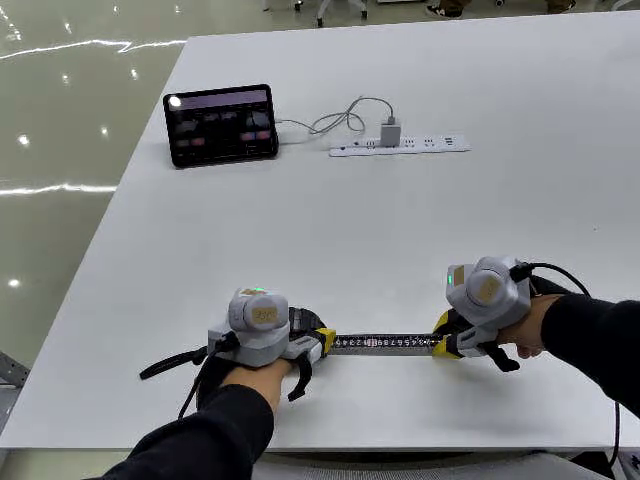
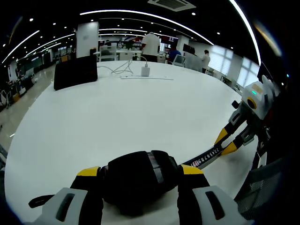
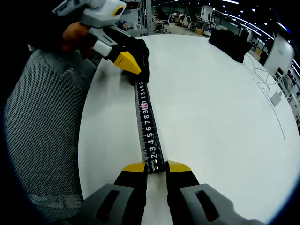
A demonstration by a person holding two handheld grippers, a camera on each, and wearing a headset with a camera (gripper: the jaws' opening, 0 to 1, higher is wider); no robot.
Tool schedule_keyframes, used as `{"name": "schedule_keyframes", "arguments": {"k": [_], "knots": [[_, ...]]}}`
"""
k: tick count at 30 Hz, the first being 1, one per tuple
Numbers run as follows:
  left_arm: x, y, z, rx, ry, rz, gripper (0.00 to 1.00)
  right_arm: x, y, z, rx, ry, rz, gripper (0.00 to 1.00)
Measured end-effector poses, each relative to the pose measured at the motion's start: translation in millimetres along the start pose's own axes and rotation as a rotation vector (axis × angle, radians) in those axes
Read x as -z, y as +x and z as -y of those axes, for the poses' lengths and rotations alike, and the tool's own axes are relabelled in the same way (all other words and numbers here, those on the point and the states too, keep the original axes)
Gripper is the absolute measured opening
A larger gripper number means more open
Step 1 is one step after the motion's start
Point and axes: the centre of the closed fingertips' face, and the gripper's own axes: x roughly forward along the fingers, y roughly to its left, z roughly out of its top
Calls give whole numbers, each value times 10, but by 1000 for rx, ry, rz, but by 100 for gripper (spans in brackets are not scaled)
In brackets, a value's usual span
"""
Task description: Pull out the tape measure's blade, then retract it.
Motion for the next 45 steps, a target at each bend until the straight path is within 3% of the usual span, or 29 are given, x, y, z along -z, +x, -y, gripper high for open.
{"name": "schedule_keyframes", "arguments": {"k": [5,27,45], "knots": [[-1,1,0,1,-1,0,60,-51,22,4,-4,-29,9,11],[-2,3,0,5,0,0,60,-316,164,-65,1,-29,34,11],[1,5,-5,11,-3,-2,60,-438,259,-99,-5,-25,42,10]]}}
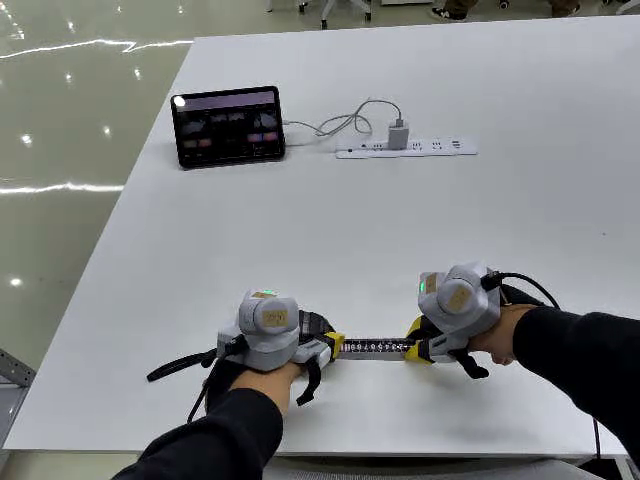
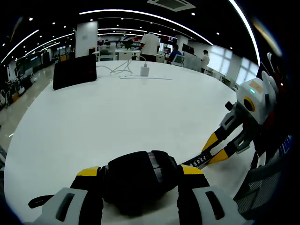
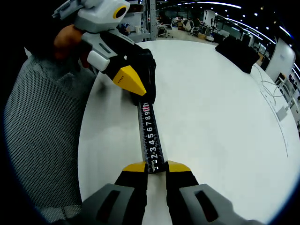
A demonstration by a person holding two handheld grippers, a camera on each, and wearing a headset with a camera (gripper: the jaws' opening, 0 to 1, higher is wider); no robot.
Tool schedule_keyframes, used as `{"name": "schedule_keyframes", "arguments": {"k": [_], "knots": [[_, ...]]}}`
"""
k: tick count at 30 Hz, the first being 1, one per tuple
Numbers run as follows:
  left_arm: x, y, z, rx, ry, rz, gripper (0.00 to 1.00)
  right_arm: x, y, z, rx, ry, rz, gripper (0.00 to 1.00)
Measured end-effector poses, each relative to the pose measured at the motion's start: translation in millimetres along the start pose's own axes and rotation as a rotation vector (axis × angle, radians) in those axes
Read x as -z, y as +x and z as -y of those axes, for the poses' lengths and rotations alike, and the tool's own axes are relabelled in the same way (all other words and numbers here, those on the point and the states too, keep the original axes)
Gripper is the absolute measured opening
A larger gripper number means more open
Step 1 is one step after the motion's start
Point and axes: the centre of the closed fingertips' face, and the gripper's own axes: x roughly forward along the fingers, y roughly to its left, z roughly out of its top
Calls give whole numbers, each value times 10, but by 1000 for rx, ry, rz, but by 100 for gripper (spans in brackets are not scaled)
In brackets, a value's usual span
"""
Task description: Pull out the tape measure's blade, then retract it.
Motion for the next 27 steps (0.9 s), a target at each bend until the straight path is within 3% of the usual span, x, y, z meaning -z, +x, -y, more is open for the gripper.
{"name": "schedule_keyframes", "arguments": {"k": [27], "knots": [[-3,-10,3,-2,-10,5,61,-187,112,0,1,10,36,11]]}}
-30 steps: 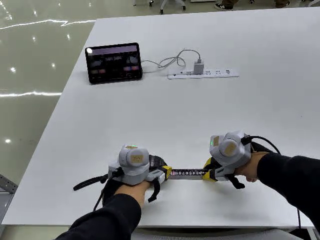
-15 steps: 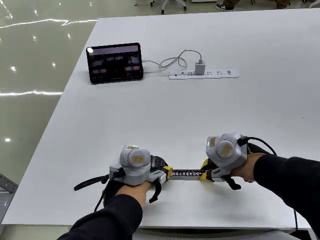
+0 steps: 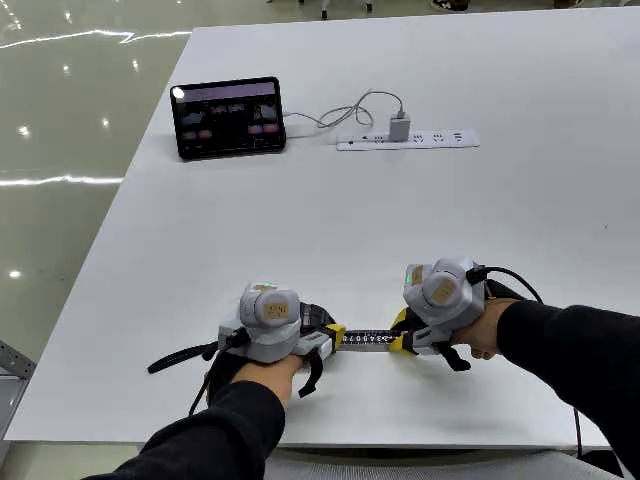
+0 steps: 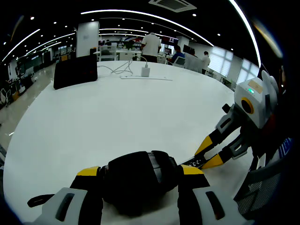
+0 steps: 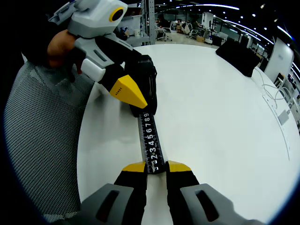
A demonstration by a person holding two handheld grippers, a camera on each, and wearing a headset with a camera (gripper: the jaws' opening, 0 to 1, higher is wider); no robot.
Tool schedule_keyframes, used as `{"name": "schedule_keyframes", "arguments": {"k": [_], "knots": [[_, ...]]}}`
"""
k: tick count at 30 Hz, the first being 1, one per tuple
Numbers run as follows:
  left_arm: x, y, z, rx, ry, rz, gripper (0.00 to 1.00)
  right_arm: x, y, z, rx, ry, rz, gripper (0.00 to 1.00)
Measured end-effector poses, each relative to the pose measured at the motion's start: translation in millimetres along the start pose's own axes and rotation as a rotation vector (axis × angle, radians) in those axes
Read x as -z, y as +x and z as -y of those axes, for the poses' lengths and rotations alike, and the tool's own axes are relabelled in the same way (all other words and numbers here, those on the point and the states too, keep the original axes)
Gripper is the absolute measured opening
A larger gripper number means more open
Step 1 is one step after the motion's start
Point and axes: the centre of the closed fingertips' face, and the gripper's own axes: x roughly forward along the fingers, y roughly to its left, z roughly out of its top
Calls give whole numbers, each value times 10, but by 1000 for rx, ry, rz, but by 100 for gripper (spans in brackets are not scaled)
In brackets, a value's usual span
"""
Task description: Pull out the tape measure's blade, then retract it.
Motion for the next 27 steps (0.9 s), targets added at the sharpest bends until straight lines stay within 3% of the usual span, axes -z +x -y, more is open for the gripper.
{"name": "schedule_keyframes", "arguments": {"k": [17,27], "knots": [[7,0,-6,16,-21,-11,60,-72,60,-4,-7,-12,-10,11],[9,-4,2,18,-7,-11,60,-219,163,-49,-12,-26,-11,11]]}}
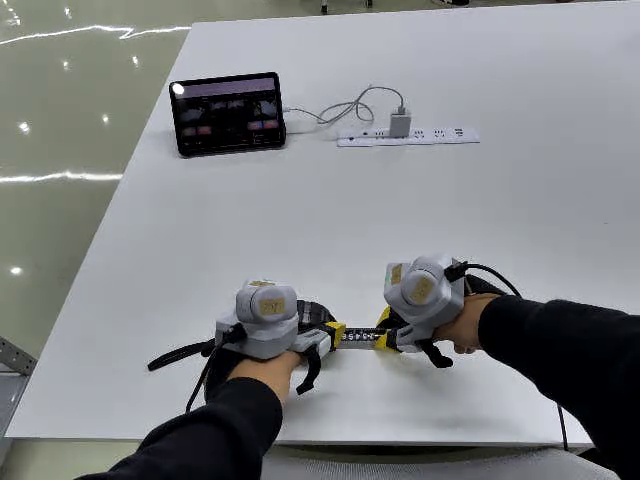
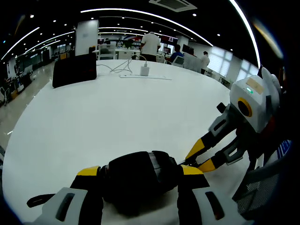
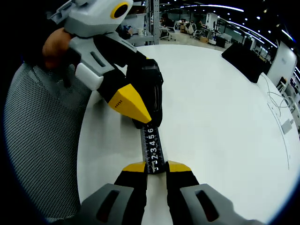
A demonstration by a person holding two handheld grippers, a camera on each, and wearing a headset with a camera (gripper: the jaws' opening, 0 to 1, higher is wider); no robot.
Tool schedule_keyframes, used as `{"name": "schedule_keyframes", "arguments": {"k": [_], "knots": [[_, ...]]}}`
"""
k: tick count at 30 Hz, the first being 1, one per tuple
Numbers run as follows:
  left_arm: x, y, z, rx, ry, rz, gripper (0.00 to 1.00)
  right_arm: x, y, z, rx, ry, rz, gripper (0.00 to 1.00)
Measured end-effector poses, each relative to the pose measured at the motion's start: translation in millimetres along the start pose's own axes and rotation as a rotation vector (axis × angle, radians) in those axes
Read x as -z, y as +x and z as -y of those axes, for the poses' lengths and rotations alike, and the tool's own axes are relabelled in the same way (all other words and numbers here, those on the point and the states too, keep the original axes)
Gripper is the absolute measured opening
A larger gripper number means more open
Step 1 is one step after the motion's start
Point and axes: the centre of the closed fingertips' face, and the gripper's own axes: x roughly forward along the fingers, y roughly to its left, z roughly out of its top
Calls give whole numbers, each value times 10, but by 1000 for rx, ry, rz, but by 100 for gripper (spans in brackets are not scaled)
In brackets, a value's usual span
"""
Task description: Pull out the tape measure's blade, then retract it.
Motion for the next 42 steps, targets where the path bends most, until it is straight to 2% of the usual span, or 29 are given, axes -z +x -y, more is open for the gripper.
{"name": "schedule_keyframes", "arguments": {"k": [15,29,42], "knots": [[-5,2,-4,0,-3,2,60,-89,57,-8,2,16,9,11],[-4,-5,-12,8,-16,0,60,-176,121,-46,0,22,38,11],[-5,-15,-14,20,-26,-4,59,-204,137,-43,-10,7,31,11]]}}
